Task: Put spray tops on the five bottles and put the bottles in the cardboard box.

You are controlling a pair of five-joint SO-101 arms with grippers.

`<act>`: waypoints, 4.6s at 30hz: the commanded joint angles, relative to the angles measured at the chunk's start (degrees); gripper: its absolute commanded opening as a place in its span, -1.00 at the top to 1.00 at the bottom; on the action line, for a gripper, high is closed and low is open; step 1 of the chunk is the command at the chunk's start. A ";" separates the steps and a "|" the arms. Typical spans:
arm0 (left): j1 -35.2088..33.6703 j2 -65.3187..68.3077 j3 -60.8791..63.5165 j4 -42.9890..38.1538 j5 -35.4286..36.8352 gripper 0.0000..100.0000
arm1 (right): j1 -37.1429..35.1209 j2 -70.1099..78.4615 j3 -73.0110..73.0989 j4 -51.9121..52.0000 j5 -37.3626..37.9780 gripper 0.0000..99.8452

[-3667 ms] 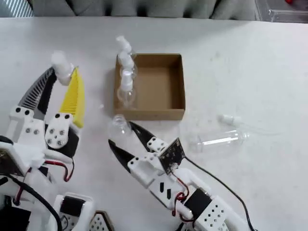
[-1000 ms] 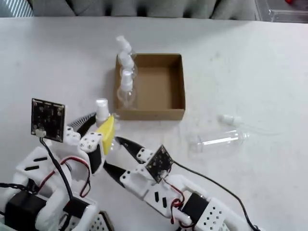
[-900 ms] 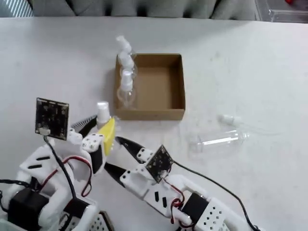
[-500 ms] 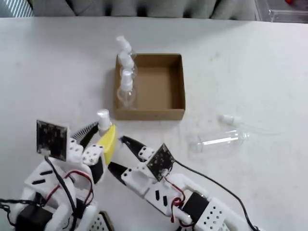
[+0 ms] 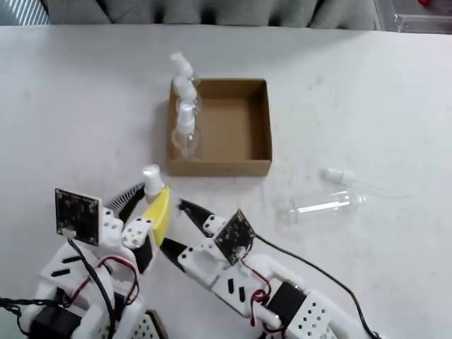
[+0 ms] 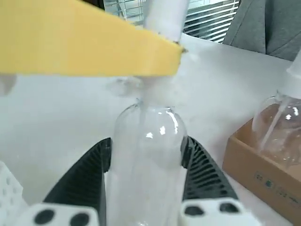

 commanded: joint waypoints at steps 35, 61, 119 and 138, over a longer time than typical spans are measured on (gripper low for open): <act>1.10 -0.40 2.73 -3.16 0.35 0.96 | 6.02 -0.75 0.53 -4.70 -0.26 0.97; -2.59 -0.48 -1.41 -3.34 3.43 0.30 | 6.20 -0.75 0.53 -4.70 0.00 0.97; -21.85 -0.40 5.10 -1.58 3.16 0.82 | 12.88 -17.54 0.26 2.59 17.23 0.97; 9.54 -0.40 5.27 0.09 -0.97 0.96 | 29.85 -17.54 0.26 -7.43 8.62 0.97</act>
